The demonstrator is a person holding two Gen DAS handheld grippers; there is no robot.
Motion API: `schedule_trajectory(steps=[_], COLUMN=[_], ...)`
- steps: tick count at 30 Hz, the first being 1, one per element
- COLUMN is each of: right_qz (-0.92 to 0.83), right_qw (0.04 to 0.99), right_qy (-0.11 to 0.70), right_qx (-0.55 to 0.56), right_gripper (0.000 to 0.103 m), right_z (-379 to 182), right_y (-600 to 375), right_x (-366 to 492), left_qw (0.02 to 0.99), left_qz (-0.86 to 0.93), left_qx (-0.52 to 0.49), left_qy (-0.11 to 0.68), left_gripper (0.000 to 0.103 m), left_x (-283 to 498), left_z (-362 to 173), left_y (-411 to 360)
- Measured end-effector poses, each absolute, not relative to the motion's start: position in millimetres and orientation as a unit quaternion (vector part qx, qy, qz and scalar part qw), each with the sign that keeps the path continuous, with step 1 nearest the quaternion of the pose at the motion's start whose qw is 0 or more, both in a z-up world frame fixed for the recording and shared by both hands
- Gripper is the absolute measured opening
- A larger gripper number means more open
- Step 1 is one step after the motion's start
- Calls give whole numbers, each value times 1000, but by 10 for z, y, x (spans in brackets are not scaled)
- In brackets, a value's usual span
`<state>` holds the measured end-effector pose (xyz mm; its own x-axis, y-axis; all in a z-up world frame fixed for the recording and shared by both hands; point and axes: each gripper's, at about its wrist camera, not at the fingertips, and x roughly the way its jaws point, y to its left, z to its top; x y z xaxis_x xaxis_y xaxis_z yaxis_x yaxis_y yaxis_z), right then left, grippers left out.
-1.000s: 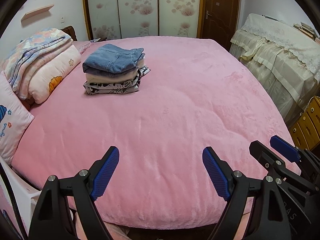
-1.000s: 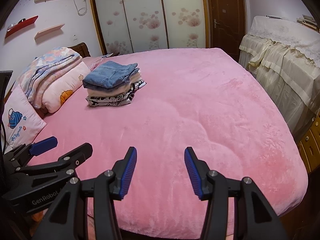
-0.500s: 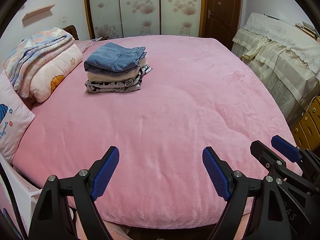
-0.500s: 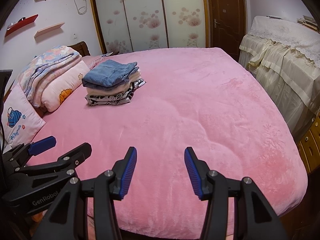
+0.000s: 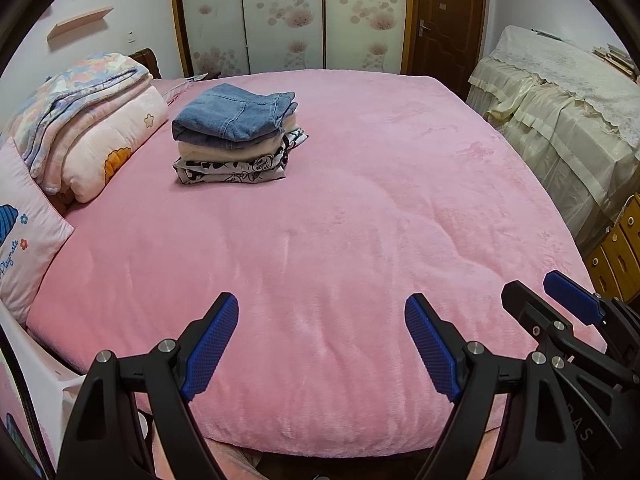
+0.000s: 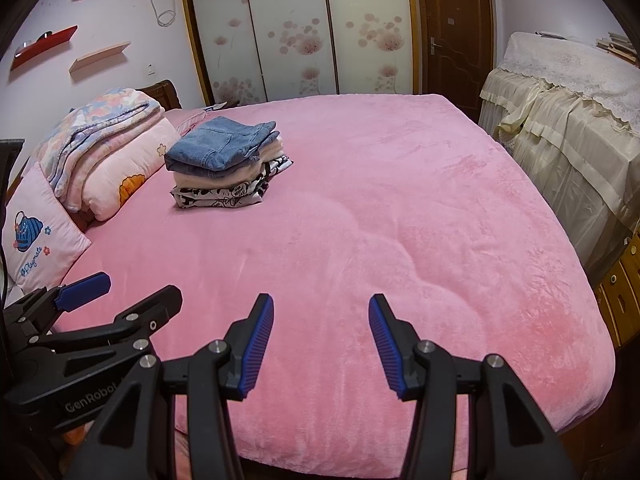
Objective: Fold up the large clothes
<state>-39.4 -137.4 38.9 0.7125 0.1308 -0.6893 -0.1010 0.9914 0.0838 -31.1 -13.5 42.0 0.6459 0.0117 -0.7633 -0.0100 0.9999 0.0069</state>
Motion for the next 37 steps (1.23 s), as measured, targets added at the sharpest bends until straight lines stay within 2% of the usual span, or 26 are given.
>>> schedule_trajectory(steps=[37], right_qz=[64], right_qw=[924], right_qy=[377], right_qx=[19], right_gripper=[50], right_z=[373], right_y=[-1333], right_x=[-388], left_qw=[904], left_qz=[20], left_qx=[-6], left_qy=[426], left_gripper=[84], left_x=[-368], left_z=[374], left_y=[-92])
